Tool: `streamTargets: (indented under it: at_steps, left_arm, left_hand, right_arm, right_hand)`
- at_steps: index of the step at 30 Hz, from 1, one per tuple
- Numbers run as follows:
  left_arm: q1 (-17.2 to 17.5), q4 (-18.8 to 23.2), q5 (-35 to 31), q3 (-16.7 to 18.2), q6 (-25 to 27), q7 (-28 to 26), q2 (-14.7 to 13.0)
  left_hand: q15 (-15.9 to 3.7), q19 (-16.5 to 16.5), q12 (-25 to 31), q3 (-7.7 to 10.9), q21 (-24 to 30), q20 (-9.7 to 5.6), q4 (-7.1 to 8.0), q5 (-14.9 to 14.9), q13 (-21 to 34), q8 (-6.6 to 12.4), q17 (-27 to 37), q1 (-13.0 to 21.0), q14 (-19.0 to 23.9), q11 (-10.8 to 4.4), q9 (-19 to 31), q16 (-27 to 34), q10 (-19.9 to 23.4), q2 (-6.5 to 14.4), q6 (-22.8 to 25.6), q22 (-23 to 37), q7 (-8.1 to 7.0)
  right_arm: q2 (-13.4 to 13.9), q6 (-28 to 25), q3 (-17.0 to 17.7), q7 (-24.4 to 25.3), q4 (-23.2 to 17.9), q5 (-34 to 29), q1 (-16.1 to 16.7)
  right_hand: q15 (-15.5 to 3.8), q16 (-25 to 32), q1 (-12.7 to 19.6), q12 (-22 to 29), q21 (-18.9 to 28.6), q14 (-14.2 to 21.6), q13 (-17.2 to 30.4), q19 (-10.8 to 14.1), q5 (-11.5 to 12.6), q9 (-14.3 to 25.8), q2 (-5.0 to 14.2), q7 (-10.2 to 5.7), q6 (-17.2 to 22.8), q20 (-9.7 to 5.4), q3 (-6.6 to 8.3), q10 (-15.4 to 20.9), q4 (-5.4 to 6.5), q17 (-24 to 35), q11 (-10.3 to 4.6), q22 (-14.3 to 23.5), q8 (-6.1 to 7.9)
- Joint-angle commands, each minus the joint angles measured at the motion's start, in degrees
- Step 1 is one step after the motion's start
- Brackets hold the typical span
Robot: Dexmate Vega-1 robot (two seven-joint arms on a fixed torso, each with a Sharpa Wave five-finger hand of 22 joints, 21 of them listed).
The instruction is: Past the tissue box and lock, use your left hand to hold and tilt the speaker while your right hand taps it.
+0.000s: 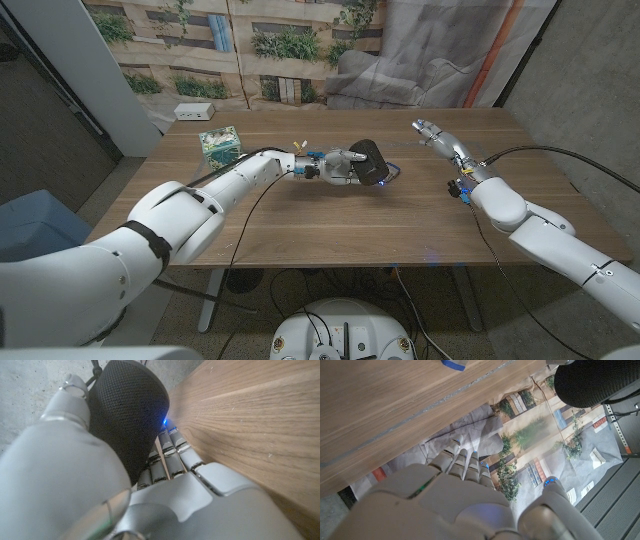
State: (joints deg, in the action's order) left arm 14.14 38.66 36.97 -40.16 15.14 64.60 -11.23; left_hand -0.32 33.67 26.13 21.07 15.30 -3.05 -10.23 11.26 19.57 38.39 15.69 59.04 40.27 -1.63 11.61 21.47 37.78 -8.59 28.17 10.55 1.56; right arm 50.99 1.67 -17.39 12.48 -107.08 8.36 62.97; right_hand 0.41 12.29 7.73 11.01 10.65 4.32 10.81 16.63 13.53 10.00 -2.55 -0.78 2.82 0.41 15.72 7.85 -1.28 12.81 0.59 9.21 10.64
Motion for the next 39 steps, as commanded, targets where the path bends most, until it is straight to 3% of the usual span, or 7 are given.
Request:
streamTargets:
  at_steps: [1,7,15,29,35,39]
  left_arm:
    - [-0.8,0.8,-1.1,-0.9,2.2,0.4,-0.8]
    - [-1.6,-3.3,-1.3,-0.7,-0.3,2.0,0.6]
    - [-3.9,-9.4,-2.9,-0.8,-3.6,4.4,2.9]
    - [-5.1,-12.4,-5.3,-0.5,-7.5,5.9,4.7]
    - [-5.4,-13.4,-6.0,-0.4,-8.3,6.4,5.2]
    - [-4.7,-12.0,-6.4,-0.3,-9.1,5.9,4.8]
  left_hand:
    - [-12.84,0.4,0.1,0.74,0.6,-4.27,0.52,0.6,7.2,6.35,0.1,3.5,4.5,-8.1,0.1,-0.1,10.8,15.0,10.6,0.1,-2.71]
    - [-12.74,0.4,0.0,0.81,0.6,-4.3,0.59,0.6,7.2,6.41,-0.1,3.2,4.6,-8.24,0.1,-0.4,11.1,15.0,10.9,0.1,-2.59]
    - [-12.8,0.6,0.0,0.92,0.6,-4.48,0.66,0.6,7.1,6.58,-0.2,2.9,5.3,-8.41,0.0,-0.4,11.7,15.2,11.6,0.1,-2.62]
    - [-12.79,0.8,-0.1,1.16,0.7,-4.6,0.64,0.6,7.2,6.68,-0.3,2.7,5.8,-8.39,0.0,-0.7,12.3,15.4,12.1,0.1,-2.77]
    - [-12.86,0.8,-0.2,1.26,0.7,-4.6,0.56,0.6,7.2,6.68,-0.4,2.7,6.0,-8.37,0.0,-0.7,12.3,15.5,12.2,0.2,-2.72]
    - [-12.91,0.7,-0.4,1.41,0.7,-4.61,0.48,0.7,7.2,6.72,-0.4,2.8,6.0,-8.31,0.0,-0.8,12.3,15.6,12.4,0.2,-2.44]
  right_arm:
    - [3.2,-5.2,1.4,-3.8,-4.5,2.8,0.5]
    - [6.9,-8.0,2.2,-9.1,-6.5,5.9,-0.2]
    - [9.9,-11.1,0.7,-14.6,-7.3,7.4,-3.6]
    - [11.5,-13.3,-3.7,-21.6,-7.2,7.4,-9.7]
    - [12.0,-13.9,-4.8,-22.7,-7.6,6.8,-11.0]
    - [12.1,-14.0,-5.4,-23.1,-7.9,6.4,-11.4]
  right_hand:
    - [0.38,-0.4,0.9,-0.3,-0.1,-0.6,0.1,-0.3,-0.3,0.2,-0.44,0.24,-1.3,0.35,0.0,-1.3,-0.81,0.0,-0.15,0.3,-0.26]
    - [0.88,-1.0,1.9,-0.7,-0.4,-2.3,0.2,-1.5,-0.6,0.2,-1.08,0.41,-3.5,0.5,-0.06,-3.5,-2.08,-0.2,0.15,0.3,-0.57]
    - [1.38,-1.4,3.0,-0.9,-0.5,-4.2,0.2,-2.9,-0.8,0.2,-1.68,0.32,-6.9,0.63,-0.13,-6.0,-3.39,-0.4,0.01,0.3,-0.95]
    - [2.45,-1.7,4.0,-1.0,-0.7,-7.5,0.3,-5.6,-0.9,0.3,-2.02,0.52,-12.3,1.01,-0.3,-10.4,-4.76,-0.6,0.46,0.4,-0.99]
    - [2.52,-1.7,4.1,-1.0,-0.6,-8.5,0.3,-6.1,-0.9,0.3,-2.09,0.54,-13.4,0.93,-0.41,-11.4,-4.97,-0.6,0.54,0.4,-0.94]
    - [2.53,-1.7,4.1,-1.1,-0.5,-9.0,0.3,-6.4,-0.8,0.3,-2.13,0.5,-14.0,0.9,-0.49,-12.5,-5.1,-0.6,0.59,0.4,-0.85]
